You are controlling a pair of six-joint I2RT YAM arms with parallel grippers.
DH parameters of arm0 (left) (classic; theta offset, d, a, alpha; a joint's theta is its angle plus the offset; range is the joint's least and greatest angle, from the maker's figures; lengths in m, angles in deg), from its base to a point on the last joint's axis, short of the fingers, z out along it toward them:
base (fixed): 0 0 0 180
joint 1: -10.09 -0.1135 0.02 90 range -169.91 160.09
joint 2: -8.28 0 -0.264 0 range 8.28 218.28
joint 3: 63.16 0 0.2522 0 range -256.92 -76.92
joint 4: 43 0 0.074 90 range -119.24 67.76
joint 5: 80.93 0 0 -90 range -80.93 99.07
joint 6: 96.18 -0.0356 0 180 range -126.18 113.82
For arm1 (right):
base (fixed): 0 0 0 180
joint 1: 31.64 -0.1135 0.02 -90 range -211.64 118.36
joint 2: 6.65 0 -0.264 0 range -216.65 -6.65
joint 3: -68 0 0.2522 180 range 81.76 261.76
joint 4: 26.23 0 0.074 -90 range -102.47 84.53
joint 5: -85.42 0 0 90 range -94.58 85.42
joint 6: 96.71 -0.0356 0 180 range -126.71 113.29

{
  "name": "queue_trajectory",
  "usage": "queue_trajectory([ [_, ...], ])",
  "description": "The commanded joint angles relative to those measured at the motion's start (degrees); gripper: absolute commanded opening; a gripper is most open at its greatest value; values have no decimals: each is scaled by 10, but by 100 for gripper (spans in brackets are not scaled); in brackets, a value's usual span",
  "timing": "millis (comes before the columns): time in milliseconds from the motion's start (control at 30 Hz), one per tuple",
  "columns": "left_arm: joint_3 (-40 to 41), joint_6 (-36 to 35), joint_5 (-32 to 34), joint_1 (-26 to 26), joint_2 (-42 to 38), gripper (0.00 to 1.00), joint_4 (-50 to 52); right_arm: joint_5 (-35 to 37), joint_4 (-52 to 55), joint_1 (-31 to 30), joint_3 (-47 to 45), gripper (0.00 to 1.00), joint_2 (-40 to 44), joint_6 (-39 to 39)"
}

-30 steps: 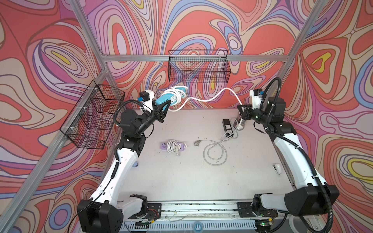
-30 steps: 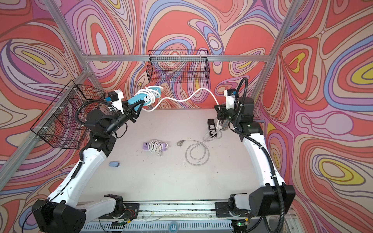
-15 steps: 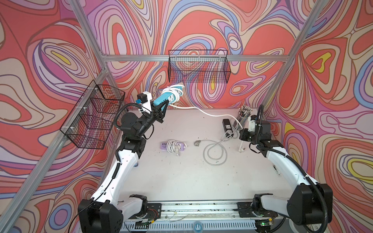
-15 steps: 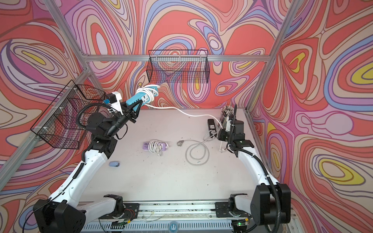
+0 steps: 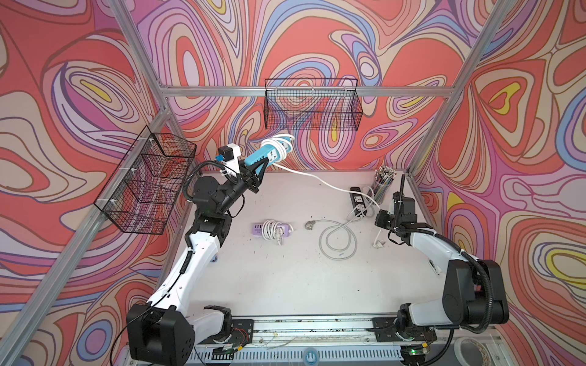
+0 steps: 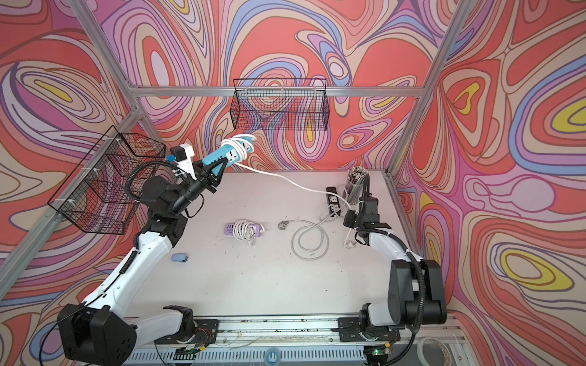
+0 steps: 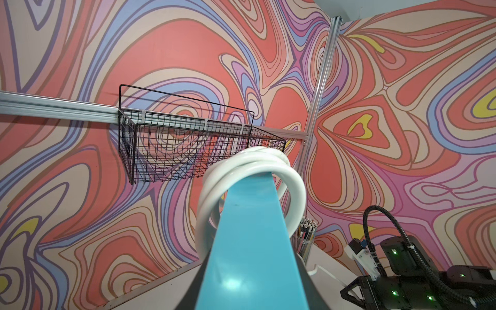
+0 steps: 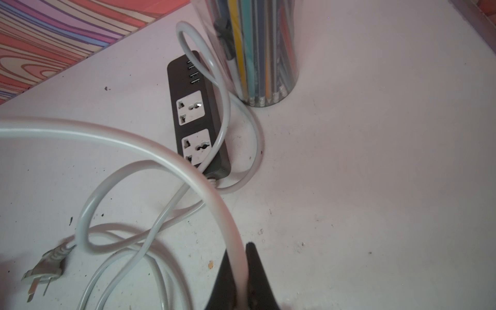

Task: Unwrap the cord wrapped around the power strip
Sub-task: Unwrap the power cord from the power strip.

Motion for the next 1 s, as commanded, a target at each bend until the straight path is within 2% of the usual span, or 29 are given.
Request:
queue_trajectory([
  [0, -3, 2, 4, 0, -7, 0, -85, -2, 3, 35, -8, 0, -43, -33],
  [167, -3, -3, 4, 4, -4, 0, -84, -47, 4, 60, 8, 0, -102, -49],
  [333, -9, -11, -12, 21, 7, 0, -72, -66, 13, 61, 20, 0, -114, -47],
  [433, -9, -24, -11, 29, 9, 0, -64, -78, 14, 61, 20, 30, -98, -45],
  [567, -9, -27, -12, 34, 14, 0, -62, -80, 32, 61, 27, 54, -62, -36],
  [767, -9, -25, -14, 36, 24, 0, -64, -104, 85, 60, 57, 77, 14, -23],
  [833, -9, -27, -14, 38, 25, 0, -63, -114, 107, 60, 74, 88, 49, -16],
  [867, -9, -27, -14, 38, 26, 0, -62, -119, 116, 60, 81, 97, 63, -12],
  [967, -11, -26, -18, 39, 28, 0, -61, -131, 145, 60, 120, 98, 108, 4],
])
